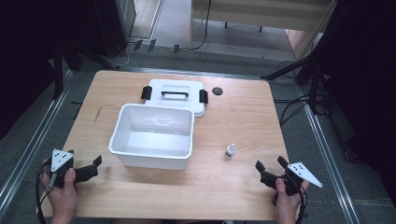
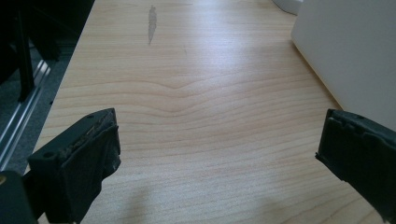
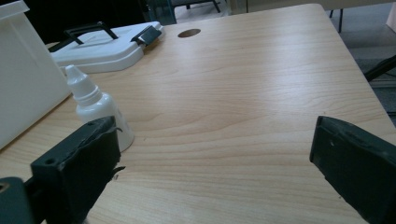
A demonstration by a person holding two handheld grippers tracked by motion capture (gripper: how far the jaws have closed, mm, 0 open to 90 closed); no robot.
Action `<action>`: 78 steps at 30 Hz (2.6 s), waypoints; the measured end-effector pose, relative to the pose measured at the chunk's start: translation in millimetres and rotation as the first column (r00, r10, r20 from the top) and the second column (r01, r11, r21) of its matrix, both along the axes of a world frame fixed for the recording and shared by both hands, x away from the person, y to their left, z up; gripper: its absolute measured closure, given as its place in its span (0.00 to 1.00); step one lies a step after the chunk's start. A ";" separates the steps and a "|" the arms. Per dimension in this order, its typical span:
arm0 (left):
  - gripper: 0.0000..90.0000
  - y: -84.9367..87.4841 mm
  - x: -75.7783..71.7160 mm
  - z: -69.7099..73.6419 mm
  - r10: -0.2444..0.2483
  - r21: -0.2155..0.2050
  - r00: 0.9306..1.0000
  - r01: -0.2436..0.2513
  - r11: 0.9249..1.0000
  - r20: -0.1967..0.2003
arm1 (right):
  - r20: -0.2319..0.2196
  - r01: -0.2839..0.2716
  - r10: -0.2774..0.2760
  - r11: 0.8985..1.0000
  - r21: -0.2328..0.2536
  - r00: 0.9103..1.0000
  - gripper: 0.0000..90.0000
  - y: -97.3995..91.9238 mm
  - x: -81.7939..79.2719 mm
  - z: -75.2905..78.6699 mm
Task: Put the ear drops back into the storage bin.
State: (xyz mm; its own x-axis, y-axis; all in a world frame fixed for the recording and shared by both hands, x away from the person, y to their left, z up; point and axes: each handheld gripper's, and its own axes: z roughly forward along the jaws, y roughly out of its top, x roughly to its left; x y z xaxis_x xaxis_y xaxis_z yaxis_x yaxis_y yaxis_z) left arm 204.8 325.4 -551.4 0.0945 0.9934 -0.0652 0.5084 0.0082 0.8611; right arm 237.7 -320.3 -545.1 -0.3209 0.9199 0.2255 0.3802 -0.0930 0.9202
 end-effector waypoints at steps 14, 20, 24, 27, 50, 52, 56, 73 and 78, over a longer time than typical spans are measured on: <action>0.00 2.9 -0.3 0.2 0.037 -0.010 0.999 -0.037 0.999 0.003 | -0.013 -0.035 0.035 0.998 -0.055 0.999 0.14 6.8 1.2 1.3; 0.00 2.5 0.2 0.1 0.035 0.000 0.999 -0.035 0.999 -0.001 | -0.052 -0.037 0.034 0.998 -0.053 0.998 0.15 4.2 4.3 2.9; 0.00 2.6 0.0 0.2 0.037 -0.004 0.999 -0.037 0.999 -0.002 | -0.087 -0.071 0.063 0.994 -0.088 0.994 0.15 8.5 7.4 4.7; 0.00 1.7 0.0 0.0 0.036 0.000 0.999 -0.036 0.999 0.001 | -0.110 -0.101 0.086 0.986 -0.135 0.990 0.15 10.5 9.8 9.6; 0.00 4.8 1.3 -0.3 0.024 -0.029 1.000 -0.025 0.999 -0.012 | -0.590 -0.611 0.269 0.601 -0.516 0.762 0.18 51.6 62.1 89.6; 0.00 5.0 1.4 -0.3 0.022 -0.030 1.000 -0.023 0.999 -0.011 | -0.606 -0.631 0.274 0.581 -0.515 0.747 0.20 57.9 66.1 93.5; 0.00 4.9 1.5 -0.3 0.021 -0.031 1.000 -0.022 0.999 -0.012 | -0.647 -0.671 0.288 0.564 -0.482 0.706 0.25 69.1 72.9 99.6; 0.00 5.5 1.7 -0.4 0.018 -0.037 1.000 -0.018 0.999 -0.013 | -0.782 -0.793 0.227 0.376 -0.480 0.581 0.45 136.3 105.7 108.9; 0.00 5.6 1.9 -0.5 0.015 -0.037 1.000 -0.015 0.999 -0.014 | -0.801 -0.805 0.223 0.384 -0.451 0.555 0.58 145.5 115.4 109.8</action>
State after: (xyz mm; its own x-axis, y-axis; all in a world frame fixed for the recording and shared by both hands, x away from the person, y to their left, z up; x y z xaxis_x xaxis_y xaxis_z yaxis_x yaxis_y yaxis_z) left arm 206.7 330.9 -551.9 0.0786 0.9915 -0.1034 0.5199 0.0478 0.8529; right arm 353.1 -174.8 -435.3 -0.8725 0.4837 -0.0694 0.4764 0.8736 0.0992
